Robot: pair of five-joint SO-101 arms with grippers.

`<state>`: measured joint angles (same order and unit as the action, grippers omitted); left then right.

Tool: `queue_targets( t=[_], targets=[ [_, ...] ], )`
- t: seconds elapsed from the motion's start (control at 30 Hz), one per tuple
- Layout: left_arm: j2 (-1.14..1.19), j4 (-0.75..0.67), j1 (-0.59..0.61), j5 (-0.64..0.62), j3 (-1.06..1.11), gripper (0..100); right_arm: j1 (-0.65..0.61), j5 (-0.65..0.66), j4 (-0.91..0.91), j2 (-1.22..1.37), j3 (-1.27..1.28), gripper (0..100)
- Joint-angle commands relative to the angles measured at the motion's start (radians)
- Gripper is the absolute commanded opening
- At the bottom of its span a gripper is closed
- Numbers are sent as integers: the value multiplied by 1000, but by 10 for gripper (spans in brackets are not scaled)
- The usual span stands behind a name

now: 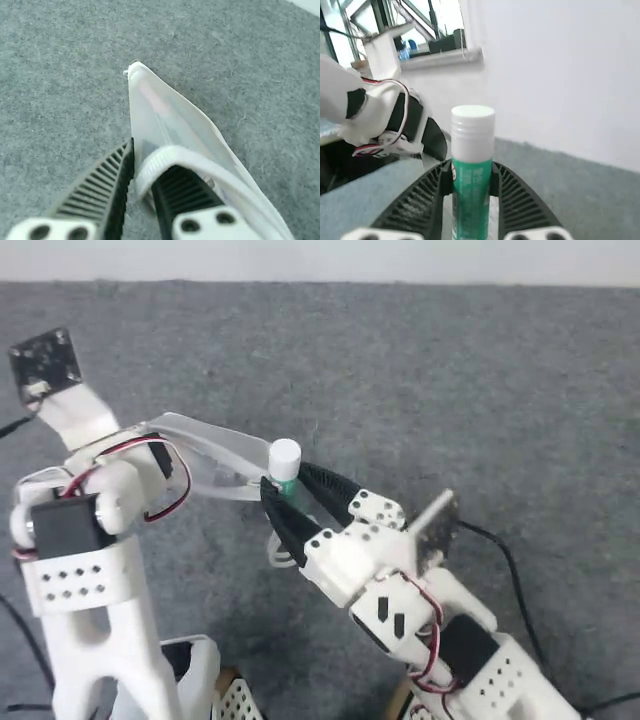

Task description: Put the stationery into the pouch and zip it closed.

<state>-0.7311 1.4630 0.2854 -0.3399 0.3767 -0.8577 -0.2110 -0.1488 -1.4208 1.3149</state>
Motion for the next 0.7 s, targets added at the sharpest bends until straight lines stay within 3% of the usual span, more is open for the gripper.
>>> queue_targets(
  t=[0.0,0.1,0.4,0.67],
  targets=[
    [-49,-43,-5,6,-19,13,-31,-6,300,-45,110,6],
    [-49,-43,-5,6,-19,13,-53,-3,495,-24,161,6],
    [-49,-41,-25,6,-19,13,-53,-11,605,260,28,6],
    [-49,-41,-25,6,-18,13,-53,-3,934,621,-75,6]
  ],
)
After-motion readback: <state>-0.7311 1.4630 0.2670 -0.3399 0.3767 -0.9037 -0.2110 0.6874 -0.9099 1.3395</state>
